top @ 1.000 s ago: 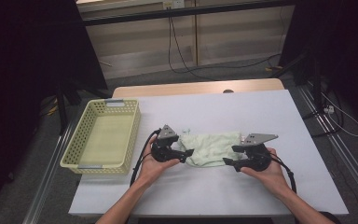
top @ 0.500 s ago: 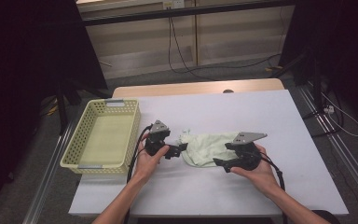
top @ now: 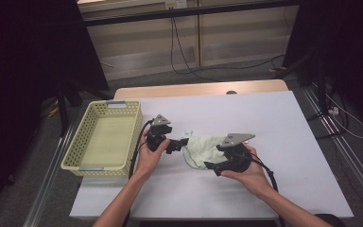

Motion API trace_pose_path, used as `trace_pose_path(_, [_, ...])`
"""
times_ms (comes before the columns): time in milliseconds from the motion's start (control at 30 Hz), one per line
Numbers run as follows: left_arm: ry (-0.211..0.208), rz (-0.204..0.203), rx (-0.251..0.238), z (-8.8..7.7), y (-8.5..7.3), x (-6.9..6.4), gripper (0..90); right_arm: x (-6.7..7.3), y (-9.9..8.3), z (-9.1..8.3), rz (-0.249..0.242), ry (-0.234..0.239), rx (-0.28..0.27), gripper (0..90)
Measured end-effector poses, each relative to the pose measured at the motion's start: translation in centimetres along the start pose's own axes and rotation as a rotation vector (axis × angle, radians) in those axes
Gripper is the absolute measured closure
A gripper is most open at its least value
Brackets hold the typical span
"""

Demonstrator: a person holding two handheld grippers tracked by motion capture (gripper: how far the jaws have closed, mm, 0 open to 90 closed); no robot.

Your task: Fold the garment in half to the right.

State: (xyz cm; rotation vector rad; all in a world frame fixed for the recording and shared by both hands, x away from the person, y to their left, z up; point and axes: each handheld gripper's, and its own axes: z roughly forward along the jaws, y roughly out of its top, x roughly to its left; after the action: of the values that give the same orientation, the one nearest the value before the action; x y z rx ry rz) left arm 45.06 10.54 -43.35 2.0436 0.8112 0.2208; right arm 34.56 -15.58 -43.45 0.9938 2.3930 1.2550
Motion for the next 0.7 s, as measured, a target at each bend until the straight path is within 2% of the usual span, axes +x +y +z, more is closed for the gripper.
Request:
trace_pose_path(67, [0.015,0.013,0.003,0.3,0.3,0.3,11.3,0.2,0.4,0.6,-0.011,0.019,0.014,25.7])
trace_pose_path(100, [0.012,0.003,0.005,0.5,0.4,0.4,11.3,0.3,0.6,1.0,-0.015,0.021,0.018,27.0])
trace_pose_path(167, [0.011,-0.005,0.035,1.0,0.7,0.7,11.3,0.5,0.9,1.6,-0.021,0.034,0.030,30.5])
trace_pose_path(200, [0.016,0.003,0.054,1.2,0.8,0.9,11.9,0.6,1.0,2.0,-0.023,0.035,0.029,33.1])
trace_pose_path(267, [0.014,-0.016,0.059,1.6,0.9,1.0,16.4,0.9,1.4,2.8,-0.034,0.043,0.043,35.9])
trace_pose_path(333, [0.008,-0.036,0.067,1.9,0.8,0.9,20.2,1.0,1.6,3.7,-0.031,0.069,0.058,42.5])
trace_pose_path(400, [0.037,-0.012,0.095,2.1,0.5,0.8,25.5,1.2,1.7,4.5,-0.022,0.072,0.056,42.9])
trace_pose_path(500, [0.002,-0.016,0.085,1.9,0.6,0.8,32.5,1.5,1.5,5.0,-0.034,0.067,0.076,45.2])
trace_pose_path(567, [0.006,-0.017,0.080,1.8,0.6,0.9,36.6,1.6,1.3,5.2,-0.031,0.068,0.084,45.5])
trace_pose_path(600, [-0.010,-0.019,0.084,1.8,0.5,0.9,37.9,1.6,1.2,5.2,-0.035,0.064,0.088,45.7])
trace_pose_path(700, [-0.024,-0.016,0.098,2.1,0.2,1.0,42.8,1.8,1.0,5.4,-0.041,0.055,0.106,45.8])
